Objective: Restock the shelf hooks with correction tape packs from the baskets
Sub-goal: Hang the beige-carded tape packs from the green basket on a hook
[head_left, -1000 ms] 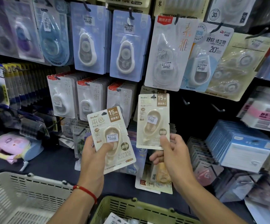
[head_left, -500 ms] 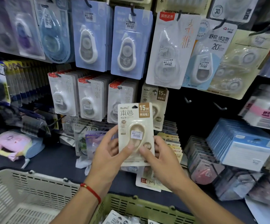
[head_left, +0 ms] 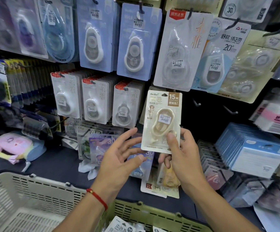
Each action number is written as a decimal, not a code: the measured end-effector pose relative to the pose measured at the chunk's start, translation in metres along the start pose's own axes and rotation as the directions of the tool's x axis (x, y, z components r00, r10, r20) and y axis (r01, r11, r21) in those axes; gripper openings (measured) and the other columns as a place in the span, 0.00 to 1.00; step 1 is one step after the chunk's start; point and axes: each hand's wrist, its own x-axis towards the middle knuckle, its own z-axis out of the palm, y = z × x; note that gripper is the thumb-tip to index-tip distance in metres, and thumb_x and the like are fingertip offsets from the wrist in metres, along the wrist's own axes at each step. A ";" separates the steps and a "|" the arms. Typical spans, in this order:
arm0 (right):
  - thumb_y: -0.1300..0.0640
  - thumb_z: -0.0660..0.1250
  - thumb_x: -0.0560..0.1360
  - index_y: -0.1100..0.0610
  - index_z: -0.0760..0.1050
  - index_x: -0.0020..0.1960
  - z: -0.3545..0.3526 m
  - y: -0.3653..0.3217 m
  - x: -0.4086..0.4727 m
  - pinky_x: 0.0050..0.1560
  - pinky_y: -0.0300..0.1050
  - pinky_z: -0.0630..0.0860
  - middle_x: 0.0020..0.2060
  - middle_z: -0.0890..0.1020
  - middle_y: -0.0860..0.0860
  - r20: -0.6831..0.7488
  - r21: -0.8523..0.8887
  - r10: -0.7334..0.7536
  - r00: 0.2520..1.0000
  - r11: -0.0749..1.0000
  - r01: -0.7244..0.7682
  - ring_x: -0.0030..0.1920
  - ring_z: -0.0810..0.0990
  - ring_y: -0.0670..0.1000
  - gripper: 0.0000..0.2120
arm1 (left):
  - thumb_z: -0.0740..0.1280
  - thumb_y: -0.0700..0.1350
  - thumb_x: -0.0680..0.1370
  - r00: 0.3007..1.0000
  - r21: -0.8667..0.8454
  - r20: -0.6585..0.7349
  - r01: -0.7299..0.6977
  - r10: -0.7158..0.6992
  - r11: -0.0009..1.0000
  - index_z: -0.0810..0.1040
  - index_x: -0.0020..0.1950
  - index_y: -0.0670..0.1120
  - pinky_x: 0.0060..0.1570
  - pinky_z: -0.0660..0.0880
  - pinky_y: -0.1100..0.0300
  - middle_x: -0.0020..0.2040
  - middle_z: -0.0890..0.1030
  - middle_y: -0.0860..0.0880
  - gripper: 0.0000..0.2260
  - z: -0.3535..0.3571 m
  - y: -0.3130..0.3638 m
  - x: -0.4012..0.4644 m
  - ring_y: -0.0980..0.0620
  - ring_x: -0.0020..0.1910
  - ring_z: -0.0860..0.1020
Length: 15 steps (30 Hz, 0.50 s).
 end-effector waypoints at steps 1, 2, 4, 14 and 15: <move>0.53 0.62 0.86 0.53 0.72 0.61 0.000 -0.001 0.000 0.21 0.41 0.69 0.44 0.87 0.57 0.002 0.013 0.000 1.000 1.000 0.000 0.26 0.79 0.54 0.05 | 0.76 0.33 0.75 1.000 -0.014 0.000 -0.003 0.003 1.000 0.76 0.73 0.53 0.58 0.82 0.50 0.63 0.85 0.48 0.30 0.000 0.001 -0.001 0.43 0.60 0.84; 0.53 0.62 0.86 0.53 0.72 0.60 0.001 -0.001 0.001 0.21 0.41 0.70 0.45 0.87 0.57 0.003 0.025 0.002 1.000 1.000 -0.002 0.26 0.79 0.55 0.05 | 0.75 0.37 0.74 1.000 -0.038 0.004 -0.004 0.004 0.999 0.76 0.73 0.52 0.58 0.83 0.50 0.64 0.84 0.47 0.29 0.000 0.003 -0.001 0.43 0.60 0.84; 0.52 0.63 0.86 0.52 0.72 0.60 0.002 -0.001 0.003 0.22 0.42 0.73 0.47 0.87 0.56 0.013 0.042 0.032 0.999 0.999 -0.033 0.27 0.81 0.56 0.06 | 0.73 0.40 0.76 1.000 -0.071 0.020 0.001 0.001 0.997 0.77 0.73 0.51 0.57 0.83 0.51 0.64 0.84 0.47 0.25 0.000 0.005 0.000 0.45 0.61 0.84; 0.56 0.64 0.83 0.55 0.73 0.74 -0.021 0.021 0.009 0.68 0.52 0.74 0.70 0.77 0.51 0.242 -0.877 -0.075 0.967 0.409 0.252 0.68 0.78 0.54 0.20 | 0.72 0.42 0.78 0.966 0.770 -0.052 -0.122 0.252 0.626 0.75 0.74 0.50 0.78 0.60 0.57 0.77 0.71 0.53 0.24 -0.018 0.006 0.056 0.53 0.77 0.66; 0.58 0.65 0.82 0.56 0.75 0.73 -0.018 0.019 0.013 0.69 0.53 0.74 0.71 0.76 0.51 0.300 -0.860 -0.168 0.939 0.378 0.342 0.70 0.76 0.54 0.19 | 0.72 0.43 0.78 0.965 0.816 -0.009 -0.144 0.262 0.559 0.74 0.76 0.48 0.79 0.57 0.57 0.80 0.67 0.52 0.26 -0.019 0.005 0.063 0.51 0.80 0.62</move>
